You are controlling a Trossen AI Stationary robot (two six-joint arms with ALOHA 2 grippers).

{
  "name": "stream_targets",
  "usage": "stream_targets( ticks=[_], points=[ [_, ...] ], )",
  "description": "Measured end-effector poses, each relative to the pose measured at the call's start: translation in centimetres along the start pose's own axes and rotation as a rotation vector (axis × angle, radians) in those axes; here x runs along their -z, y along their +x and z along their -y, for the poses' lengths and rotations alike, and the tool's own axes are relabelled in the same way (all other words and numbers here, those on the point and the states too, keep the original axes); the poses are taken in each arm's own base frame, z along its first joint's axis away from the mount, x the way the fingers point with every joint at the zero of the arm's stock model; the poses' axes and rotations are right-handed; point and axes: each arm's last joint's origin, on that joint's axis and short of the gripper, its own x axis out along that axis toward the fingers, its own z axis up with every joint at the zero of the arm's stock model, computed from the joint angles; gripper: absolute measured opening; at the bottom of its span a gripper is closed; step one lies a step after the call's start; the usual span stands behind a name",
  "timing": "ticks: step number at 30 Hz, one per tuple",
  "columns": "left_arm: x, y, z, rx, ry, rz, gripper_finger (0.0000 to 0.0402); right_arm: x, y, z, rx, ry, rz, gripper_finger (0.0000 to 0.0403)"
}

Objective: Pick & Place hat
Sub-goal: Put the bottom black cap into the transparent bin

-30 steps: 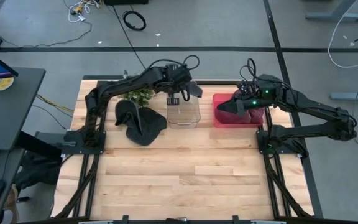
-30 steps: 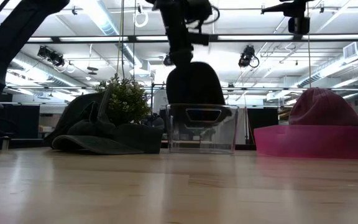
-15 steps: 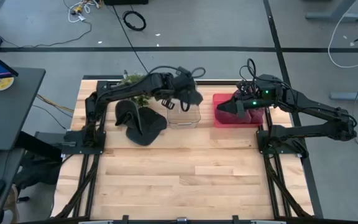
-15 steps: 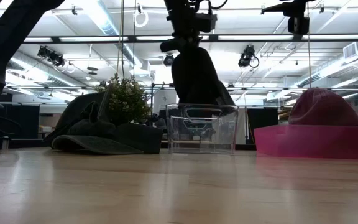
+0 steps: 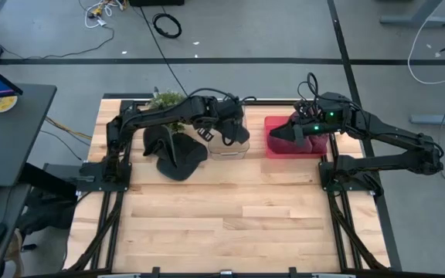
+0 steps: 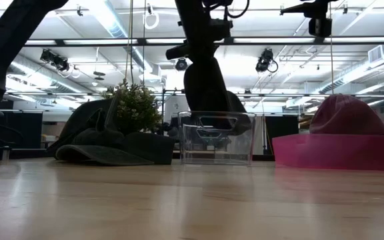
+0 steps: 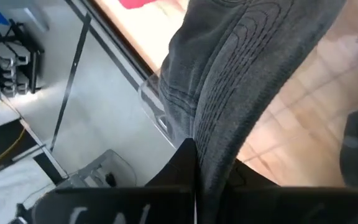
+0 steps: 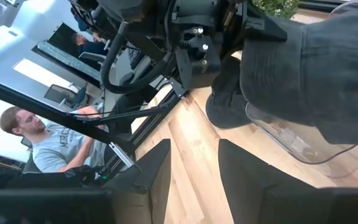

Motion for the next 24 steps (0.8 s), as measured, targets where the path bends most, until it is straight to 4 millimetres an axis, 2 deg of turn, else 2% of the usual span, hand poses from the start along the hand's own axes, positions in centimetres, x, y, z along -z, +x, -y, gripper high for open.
stream_targets(
  ticks=[7, 13, 16, 24],
  points=[
    [1.1, 0.4, -0.2, 0.015, 0.073, -0.061, 0.0011, 0.0, 0.0, 0.0, 0.0, 0.0, 0.0, 0.0135],
    [0.9, 0.6, -0.1, 0.067, 0.062, 0.048, 0.0011, 0.0, 0.0, 0.0, 0.0, 0.0, 0.0, 0.0135],
    [0.5, 1.2, -0.1, 0.057, 0.003, 0.043, 0.0011, 0.0, 0.0, 0.0, 0.0, -0.004, 0.0, 0.0135],
    [1.1, 3.7, -0.1, 0.094, -0.075, -0.014, 0.0011, 0.0, 0.0, 0.0, 0.0, -0.009, 0.0, 0.0135]
  ],
)
